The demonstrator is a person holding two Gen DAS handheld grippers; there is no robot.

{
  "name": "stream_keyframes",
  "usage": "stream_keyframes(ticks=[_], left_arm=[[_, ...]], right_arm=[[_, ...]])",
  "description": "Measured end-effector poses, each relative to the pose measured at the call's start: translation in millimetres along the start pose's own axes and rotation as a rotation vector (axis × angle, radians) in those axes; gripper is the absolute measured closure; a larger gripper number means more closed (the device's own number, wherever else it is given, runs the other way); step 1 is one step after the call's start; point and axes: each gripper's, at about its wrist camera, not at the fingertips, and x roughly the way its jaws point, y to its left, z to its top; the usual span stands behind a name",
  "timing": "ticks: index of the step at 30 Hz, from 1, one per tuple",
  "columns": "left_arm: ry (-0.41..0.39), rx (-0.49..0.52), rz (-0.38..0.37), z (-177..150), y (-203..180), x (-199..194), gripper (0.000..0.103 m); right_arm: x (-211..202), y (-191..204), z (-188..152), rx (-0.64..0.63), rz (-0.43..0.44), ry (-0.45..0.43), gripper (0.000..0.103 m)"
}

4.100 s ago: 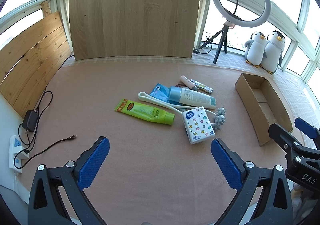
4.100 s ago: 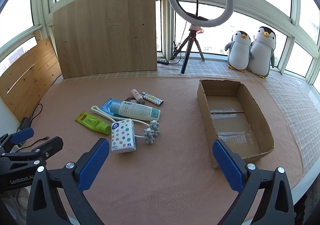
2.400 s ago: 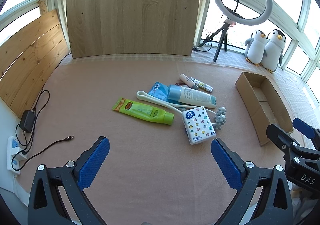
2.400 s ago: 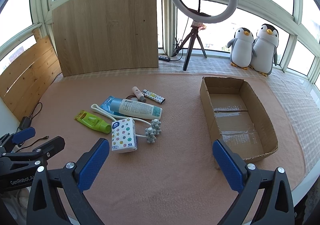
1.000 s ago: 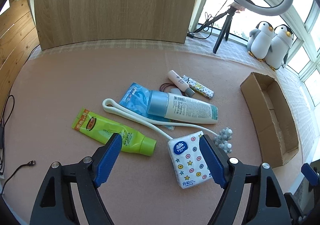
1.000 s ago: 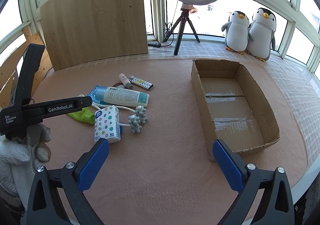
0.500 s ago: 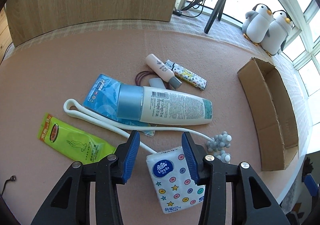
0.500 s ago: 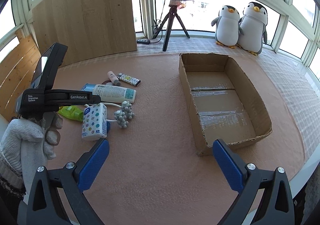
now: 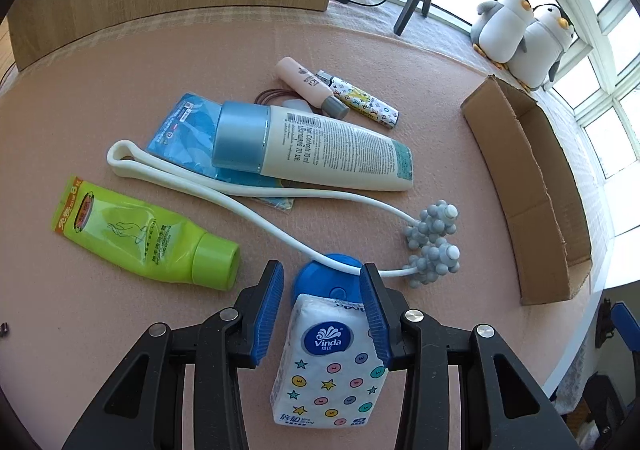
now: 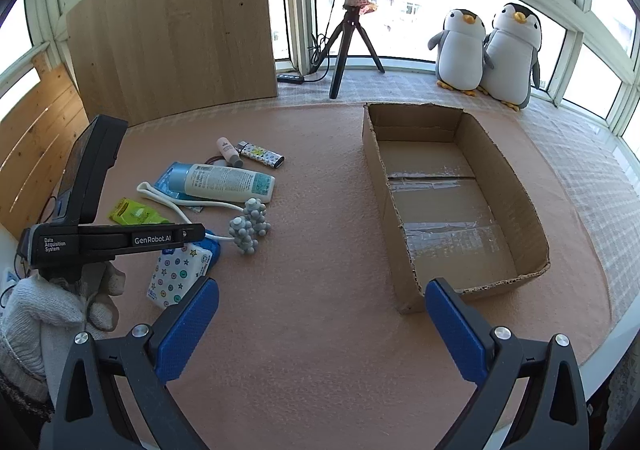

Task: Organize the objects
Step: 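Lower the left gripper over the white tissue pack and close on it, then lift the tissue pack with the left gripper while the right gripper closes on it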

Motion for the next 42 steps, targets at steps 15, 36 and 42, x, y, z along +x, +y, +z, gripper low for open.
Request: stream_keyframes(ticks=[15, 36, 42], left_arm=[[-0.054, -0.016, -0.034, -31, 33, -37, 0.033], [0.026, 0.03, -0.199, -89, 17, -31, 0.039], [0.018, 0.042, -0.196, -89, 10, -30, 0.039]], right_arm=[[16, 9, -4, 0.002, 0.065, 0.05, 0.001], [55, 30, -5, 0.056, 0.279, 0.208, 0.001], [70, 37, 2, 0.045, 0.347, 0.248, 0.007]])
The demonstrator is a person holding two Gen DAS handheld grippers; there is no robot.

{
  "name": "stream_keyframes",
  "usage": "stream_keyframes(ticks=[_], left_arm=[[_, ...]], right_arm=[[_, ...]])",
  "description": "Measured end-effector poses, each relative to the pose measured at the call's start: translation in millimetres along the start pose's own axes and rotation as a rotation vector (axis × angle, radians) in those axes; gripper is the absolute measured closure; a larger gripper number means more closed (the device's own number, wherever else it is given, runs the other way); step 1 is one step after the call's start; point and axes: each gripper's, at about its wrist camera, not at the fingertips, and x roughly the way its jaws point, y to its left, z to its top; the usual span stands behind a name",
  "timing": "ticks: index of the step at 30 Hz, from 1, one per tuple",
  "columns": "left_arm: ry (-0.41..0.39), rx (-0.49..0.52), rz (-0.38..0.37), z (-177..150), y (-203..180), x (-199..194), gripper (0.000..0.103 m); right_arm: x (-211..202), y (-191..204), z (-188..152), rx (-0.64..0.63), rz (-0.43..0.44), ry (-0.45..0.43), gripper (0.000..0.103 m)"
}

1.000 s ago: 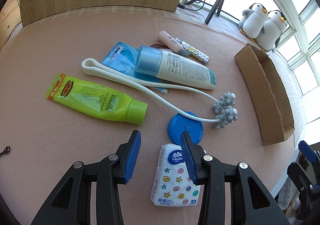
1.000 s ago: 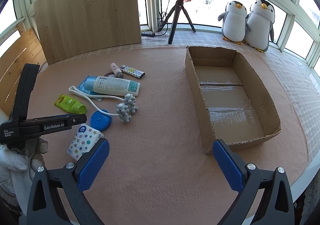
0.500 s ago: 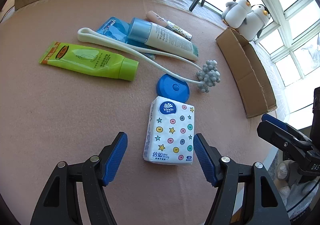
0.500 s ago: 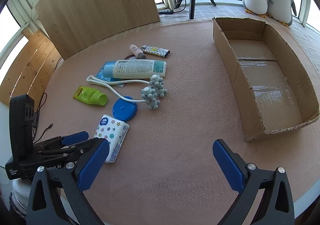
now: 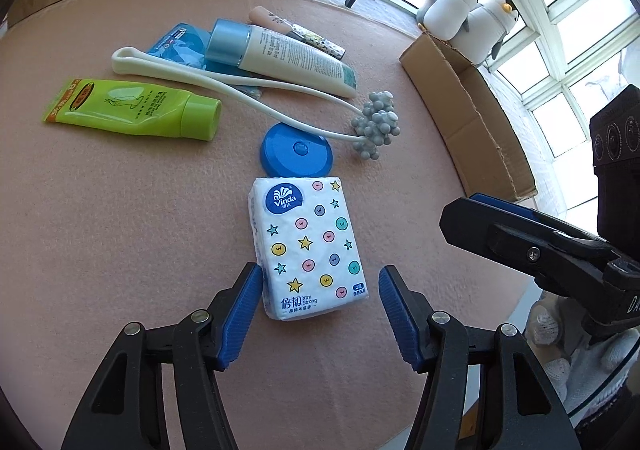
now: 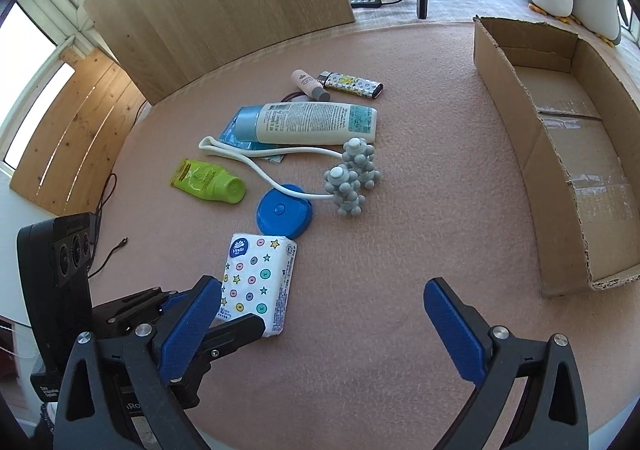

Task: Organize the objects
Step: 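Lift the tissue pack with the left gripper while the right gripper closes on it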

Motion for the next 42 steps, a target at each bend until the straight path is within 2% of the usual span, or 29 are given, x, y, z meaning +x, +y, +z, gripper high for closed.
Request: stream_keyframes(ticks=[2, 4, 6, 7, 11, 15, 18, 22, 25, 32, 42], left_arm=[[-0.002, -0.001, 0.009, 1, 1, 1, 0.04], [-0.002, -0.002, 0.013, 0, 2, 1, 0.043], [-0.004, 0.002, 0.028, -1, 3, 1, 0.048], [-0.003, 0.007, 0.032, -1, 2, 2, 0.05], [-0.002, 0.001, 0.021, -3, 3, 2, 0.056], [-0.005, -0.026, 0.003, -5, 6, -1, 0.062], [-0.008, -0.033, 0.002, -6, 7, -1, 0.062], [-0.011, -0.03, -0.002, -8, 2, 0, 0.063], [-0.017, -0.022, -0.012, -9, -7, -1, 0.065], [-0.04, -0.008, -0.007, -6, -26, -2, 0.065], [-0.09, 0.067, -0.016, 11, -72, -11, 0.065]], right_arm=[[9, 2, 4, -0.012, 0.013, 0.028, 0.016], [20, 3, 7, -0.021, 0.029, 0.067, 0.033], [30, 5, 8, -0.023, 0.047, 0.105, 0.044], [34, 6, 9, -0.025, 0.053, 0.12, 0.046], [46, 11, 8, -0.045, 0.066, 0.161, 0.047], [53, 13, 7, -0.05, 0.09, 0.193, 0.055], [57, 11, 6, -0.049, 0.104, 0.21, 0.057], [58, 9, 5, -0.044, 0.144, 0.222, 0.067], [56, 11, 4, -0.057, 0.162, 0.226, 0.071], [40, 6, 3, -0.065, 0.15, 0.193, 0.071], [-8, -16, 8, -0.049, 0.141, 0.086, 0.071]])
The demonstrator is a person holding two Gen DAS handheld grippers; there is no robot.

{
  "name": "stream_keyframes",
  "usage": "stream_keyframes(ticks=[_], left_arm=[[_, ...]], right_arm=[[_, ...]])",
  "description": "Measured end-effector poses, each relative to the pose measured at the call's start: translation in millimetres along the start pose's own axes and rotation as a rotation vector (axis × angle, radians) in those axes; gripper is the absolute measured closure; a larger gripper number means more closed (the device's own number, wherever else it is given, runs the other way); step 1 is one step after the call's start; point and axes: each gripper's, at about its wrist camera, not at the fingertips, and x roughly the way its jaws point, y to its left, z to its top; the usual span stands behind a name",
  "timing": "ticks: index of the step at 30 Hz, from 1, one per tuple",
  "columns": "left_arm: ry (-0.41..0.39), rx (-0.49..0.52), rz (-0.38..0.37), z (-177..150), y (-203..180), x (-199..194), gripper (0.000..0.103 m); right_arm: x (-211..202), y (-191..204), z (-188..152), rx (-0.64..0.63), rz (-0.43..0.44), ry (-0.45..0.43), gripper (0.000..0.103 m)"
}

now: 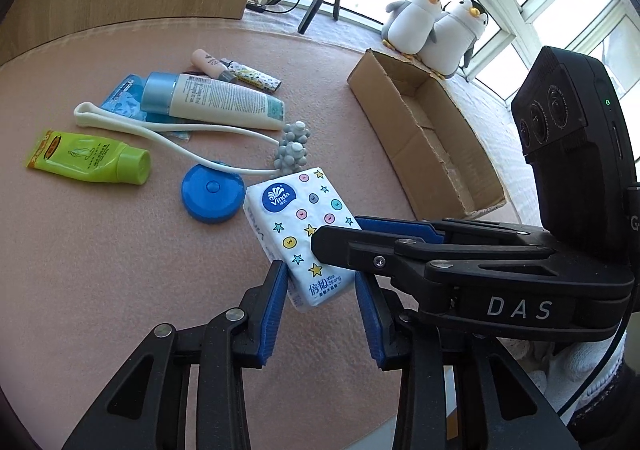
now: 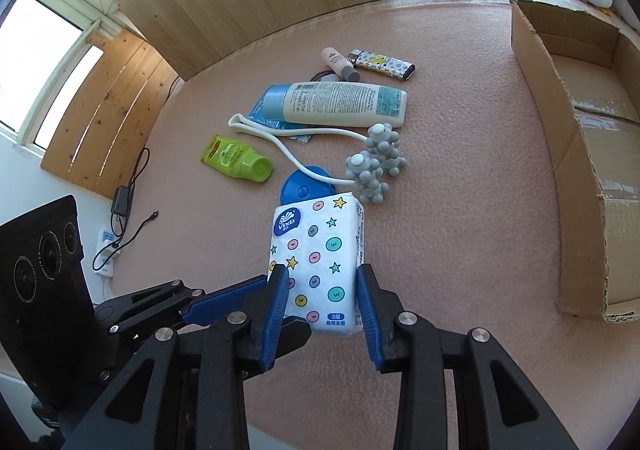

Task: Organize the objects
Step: 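Lift the tissue pack with the left gripper while the right gripper closes on it, then carry the tissue pack into the cardboard box and open the right gripper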

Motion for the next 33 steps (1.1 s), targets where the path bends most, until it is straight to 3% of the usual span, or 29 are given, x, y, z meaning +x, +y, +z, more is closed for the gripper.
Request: stream_keyframes(ticks=[6, 14, 20, 29, 31, 32, 33], left_arm=[[-0.026, 0.089, -0.029, 26, -46, 5, 0.065], [-0.026, 0.214, -0.065, 62, -119, 35, 0.065], [-0.01, 0.28, -0.076, 80, -161, 66, 0.065], [0.01, 0.325, -0.075, 92, -193, 96, 0.065], [0.025, 0.332, -0.05, 92, -196, 100, 0.061], [0.03, 0.333, -0.031, 93, -197, 101, 0.05], [0.028, 0.331, -0.016, 93, -196, 102, 0.045]], right_arm=[[-45, -15, 4, -0.009, -0.061, -0.107, 0.071], [-94, -65, 7, 0.071, -0.131, -0.214, 0.071], [-116, -105, 12, 0.133, -0.168, -0.255, 0.071], [-128, -140, 13, 0.18, -0.195, -0.276, 0.071], [-128, -144, 14, 0.187, -0.202, -0.279, 0.071], [-129, -146, 14, 0.207, -0.221, -0.29, 0.069], [-129, -150, 14, 0.228, -0.244, -0.292, 0.061]])
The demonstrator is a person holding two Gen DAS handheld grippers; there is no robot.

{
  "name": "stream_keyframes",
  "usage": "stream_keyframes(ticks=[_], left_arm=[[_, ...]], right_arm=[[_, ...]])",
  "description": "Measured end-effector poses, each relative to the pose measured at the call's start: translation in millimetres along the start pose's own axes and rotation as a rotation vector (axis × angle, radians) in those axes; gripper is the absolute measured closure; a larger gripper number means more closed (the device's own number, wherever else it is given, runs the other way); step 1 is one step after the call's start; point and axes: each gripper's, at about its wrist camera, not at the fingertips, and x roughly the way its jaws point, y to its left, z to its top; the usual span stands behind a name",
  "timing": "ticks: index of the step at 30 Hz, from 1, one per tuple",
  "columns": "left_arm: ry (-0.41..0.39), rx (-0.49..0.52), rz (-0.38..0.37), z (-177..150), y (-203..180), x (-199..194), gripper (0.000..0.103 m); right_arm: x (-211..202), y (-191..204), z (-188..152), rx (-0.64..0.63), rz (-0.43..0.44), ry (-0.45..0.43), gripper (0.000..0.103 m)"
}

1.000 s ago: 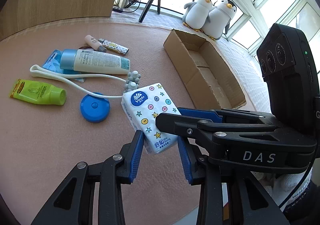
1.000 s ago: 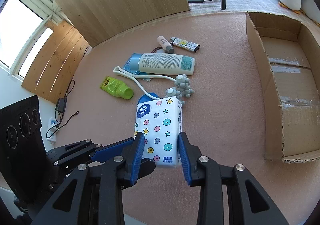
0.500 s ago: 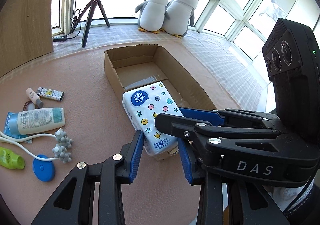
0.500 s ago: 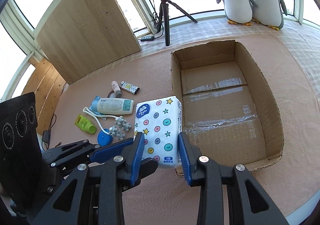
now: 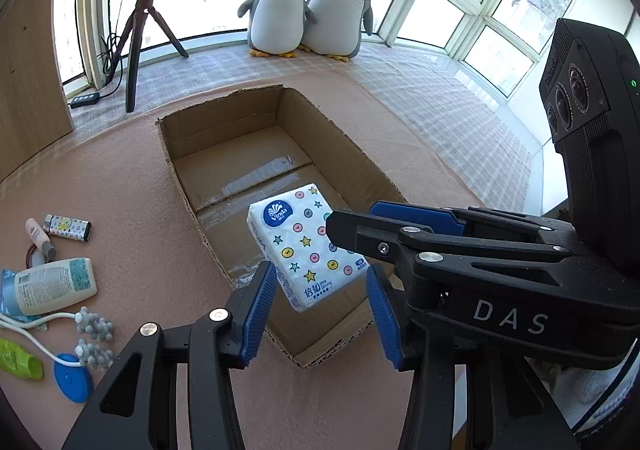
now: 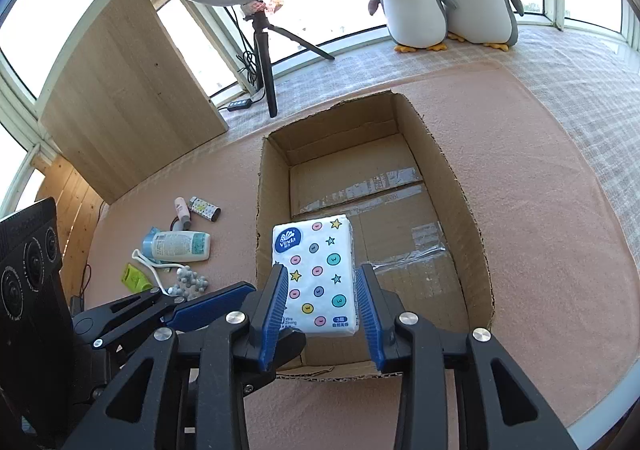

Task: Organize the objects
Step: 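Carry the tissue pack into the cardboard box and open the right gripper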

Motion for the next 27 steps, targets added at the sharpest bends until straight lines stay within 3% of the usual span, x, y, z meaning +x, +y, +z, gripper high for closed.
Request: stream_keyframes(ticks=[1, 3, 17, 27], left_arm=[[-0.001, 0.001, 0.01, -2, 1, -1, 0.045], [0.003, 0.002, 0.019, -4, 4, -1, 0.045], [-0.017, -0.101, 0.05, -36, 58, -36, 0.045], [-0.021, -0.306, 0.124, -93, 155, -77, 0.045]], right_arm=[[1, -3, 1, 0.012, -0.014, -0.001, 0.049], [0, -6, 0, 0.029, -0.033, -0.016, 0.041], [2, 22, -14, 0.002, -0.004, -0.006, 0.041], [14, 65, -28, -0.047, 0.058, 0.029, 0.041]])
